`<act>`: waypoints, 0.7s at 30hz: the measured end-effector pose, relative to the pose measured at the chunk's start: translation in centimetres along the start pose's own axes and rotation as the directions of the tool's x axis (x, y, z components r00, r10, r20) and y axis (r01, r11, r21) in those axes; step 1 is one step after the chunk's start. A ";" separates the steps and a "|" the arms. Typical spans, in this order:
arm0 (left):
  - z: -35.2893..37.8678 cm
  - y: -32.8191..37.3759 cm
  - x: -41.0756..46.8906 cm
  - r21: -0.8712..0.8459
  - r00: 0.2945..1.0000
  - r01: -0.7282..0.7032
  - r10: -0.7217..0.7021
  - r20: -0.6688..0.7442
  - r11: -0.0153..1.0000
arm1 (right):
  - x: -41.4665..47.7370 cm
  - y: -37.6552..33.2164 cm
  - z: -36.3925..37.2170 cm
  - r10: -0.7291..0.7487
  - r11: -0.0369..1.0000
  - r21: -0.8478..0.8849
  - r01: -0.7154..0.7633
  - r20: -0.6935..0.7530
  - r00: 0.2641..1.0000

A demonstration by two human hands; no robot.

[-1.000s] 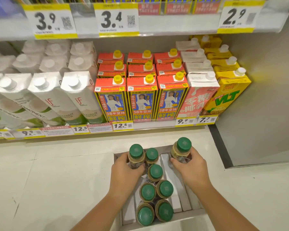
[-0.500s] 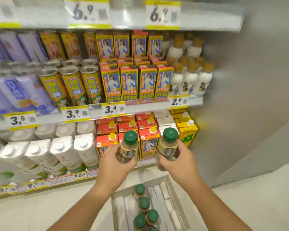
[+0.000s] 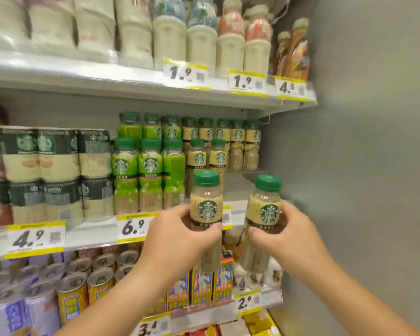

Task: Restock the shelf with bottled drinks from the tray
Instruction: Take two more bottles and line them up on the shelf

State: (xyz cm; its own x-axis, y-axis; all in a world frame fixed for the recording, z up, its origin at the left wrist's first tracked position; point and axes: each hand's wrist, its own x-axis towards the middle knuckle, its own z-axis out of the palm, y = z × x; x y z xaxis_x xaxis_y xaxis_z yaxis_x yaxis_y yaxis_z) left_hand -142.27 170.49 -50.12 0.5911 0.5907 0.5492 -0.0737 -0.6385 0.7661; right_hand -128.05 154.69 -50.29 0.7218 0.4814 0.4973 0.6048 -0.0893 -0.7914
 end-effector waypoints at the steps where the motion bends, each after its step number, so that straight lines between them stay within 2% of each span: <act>1: 0.2 1.2 1.3 -0.002 1.000 -0.005 0.005 -0.008 1.000 | 1.3 -0.6 -0.5 -0.018 1.000 0.005 0.018 -0.002 1.000; 7: 2.5 6.8 8.8 -0.025 0.999 0.029 -0.030 -0.028 0.999 | 8.4 -2.4 -3.5 -0.084 0.996 0.024 0.084 -0.027 0.996; 10: 3.7 7.8 11.9 0.018 0.994 0.080 -0.079 -0.080 0.997 | 11.9 -2.1 -4.2 -0.097 0.994 0.051 0.097 -0.002 0.995; 15: 6.0 7.0 16.0 0.037 0.966 0.196 -0.186 -0.179 0.980 | 17.0 -0.4 -4.6 -0.100 0.993 0.063 0.100 0.004 0.995; 21: 11.2 3.8 17.8 0.084 0.931 0.307 -0.282 -0.231 0.948 | 19.8 4.6 -3.4 -0.015 0.996 0.092 0.013 0.024 1.000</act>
State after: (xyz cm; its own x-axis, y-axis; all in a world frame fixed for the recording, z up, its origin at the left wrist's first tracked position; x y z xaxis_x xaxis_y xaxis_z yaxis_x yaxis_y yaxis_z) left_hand -123.09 173.05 -41.17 0.3858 0.8439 0.3730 0.1792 -0.4651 0.8670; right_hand -109.85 160.91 -42.85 0.7042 0.5035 0.5006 0.5804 -0.0022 -0.8143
